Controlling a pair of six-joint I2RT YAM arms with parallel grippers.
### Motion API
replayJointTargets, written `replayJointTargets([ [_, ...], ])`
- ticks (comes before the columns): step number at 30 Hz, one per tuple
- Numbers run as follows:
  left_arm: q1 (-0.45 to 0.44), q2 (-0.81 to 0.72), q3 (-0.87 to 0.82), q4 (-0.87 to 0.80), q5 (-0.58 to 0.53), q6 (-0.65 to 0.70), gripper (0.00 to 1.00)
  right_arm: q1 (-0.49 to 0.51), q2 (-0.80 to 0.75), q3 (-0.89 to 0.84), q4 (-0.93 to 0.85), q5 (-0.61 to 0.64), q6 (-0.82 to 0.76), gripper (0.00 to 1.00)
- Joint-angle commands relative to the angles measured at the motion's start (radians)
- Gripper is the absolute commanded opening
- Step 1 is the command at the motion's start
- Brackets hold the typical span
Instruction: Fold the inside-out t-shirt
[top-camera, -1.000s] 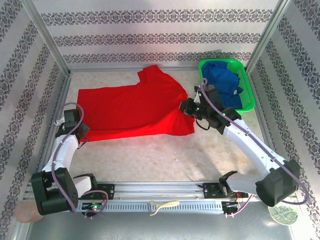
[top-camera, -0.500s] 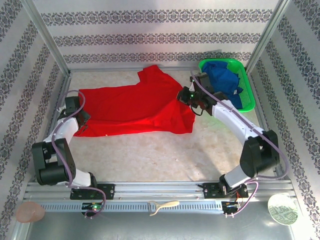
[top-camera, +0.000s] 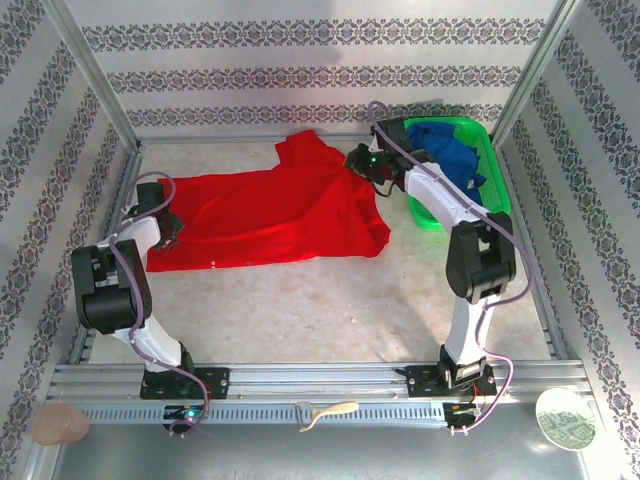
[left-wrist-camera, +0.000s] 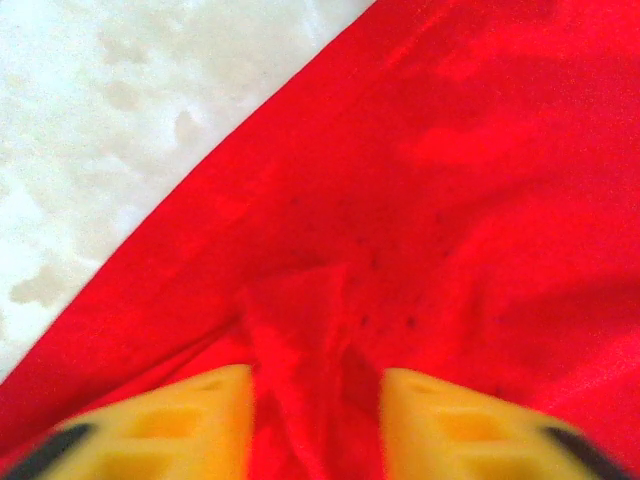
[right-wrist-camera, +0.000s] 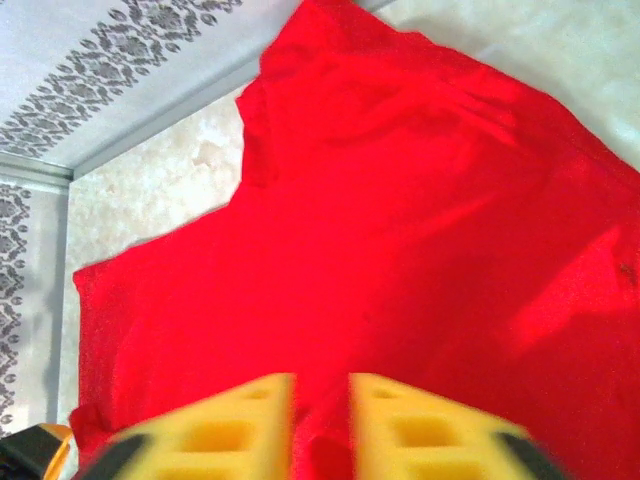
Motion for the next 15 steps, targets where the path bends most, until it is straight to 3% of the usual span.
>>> replayJointTargets([
  [1,0.012,0.056,0.053,0.03,0.029,0.017,0.65,-0.009,0.0,0.039,-0.012,0.0,-0.071,0.51],
  [4,0.014,0.075,0.132,-0.025,0.071,0.067,0.81,0.002,-0.102,-0.037,-0.047,0.046,-0.126,0.58],
  [8,0.012,-0.022,0.138,-0.057,0.105,0.096,0.9,0.024,-0.281,-0.275,-0.061,0.111,-0.158,0.59],
  [15,-0.001,-0.244,-0.02,-0.096,0.322,0.05,0.96,0.041,-0.424,-0.62,0.025,0.134,-0.2,0.65],
])
